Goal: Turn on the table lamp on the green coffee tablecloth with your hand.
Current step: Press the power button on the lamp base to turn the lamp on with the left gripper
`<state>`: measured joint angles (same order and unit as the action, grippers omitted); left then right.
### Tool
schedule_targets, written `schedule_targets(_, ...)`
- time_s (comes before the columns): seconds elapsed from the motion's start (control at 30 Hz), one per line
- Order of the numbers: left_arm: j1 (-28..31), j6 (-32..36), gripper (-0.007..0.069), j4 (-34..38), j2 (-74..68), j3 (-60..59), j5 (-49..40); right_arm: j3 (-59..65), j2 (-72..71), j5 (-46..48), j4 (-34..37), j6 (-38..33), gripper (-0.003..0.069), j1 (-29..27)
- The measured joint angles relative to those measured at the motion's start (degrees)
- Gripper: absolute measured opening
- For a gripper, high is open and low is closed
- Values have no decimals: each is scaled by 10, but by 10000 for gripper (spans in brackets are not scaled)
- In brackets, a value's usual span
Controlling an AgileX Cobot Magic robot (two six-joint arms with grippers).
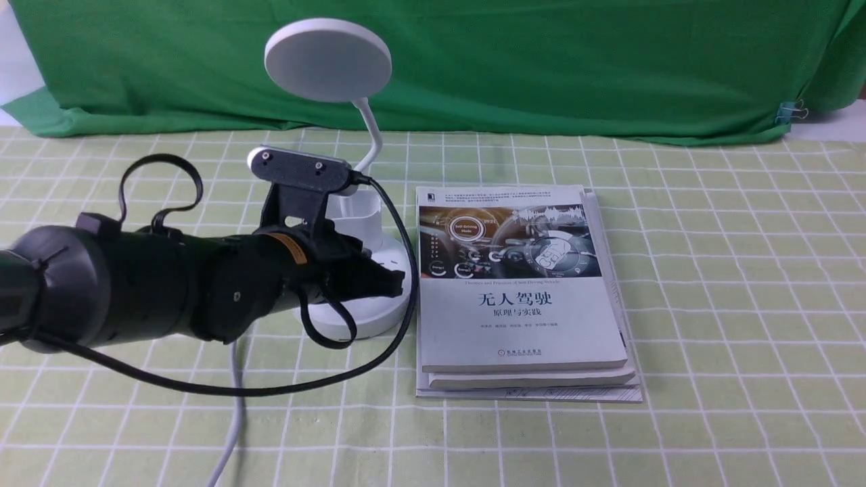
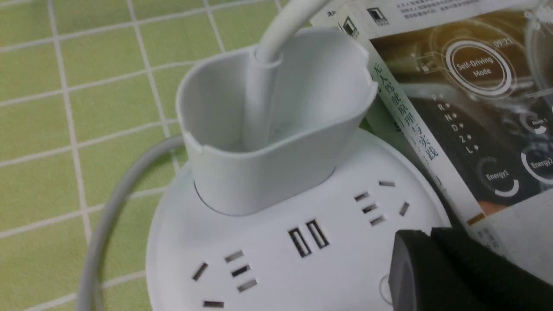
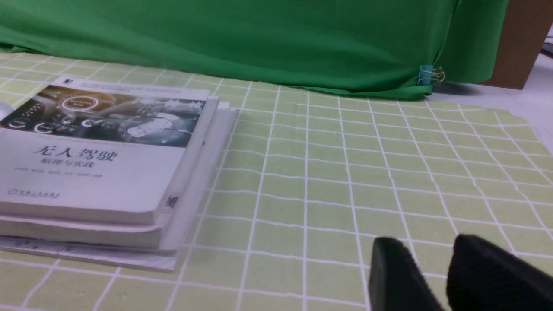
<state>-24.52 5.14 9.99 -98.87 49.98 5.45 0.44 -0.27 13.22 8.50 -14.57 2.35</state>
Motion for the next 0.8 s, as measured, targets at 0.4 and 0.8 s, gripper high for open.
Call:
schedule_targets(0.4,0,-3,18,0,-24,5,-19,0,0,0,0,0,245,0)
schedule_targets(0.8,0,-9,18,15,-25,36,-42,0,0,0,0,0,245,0)
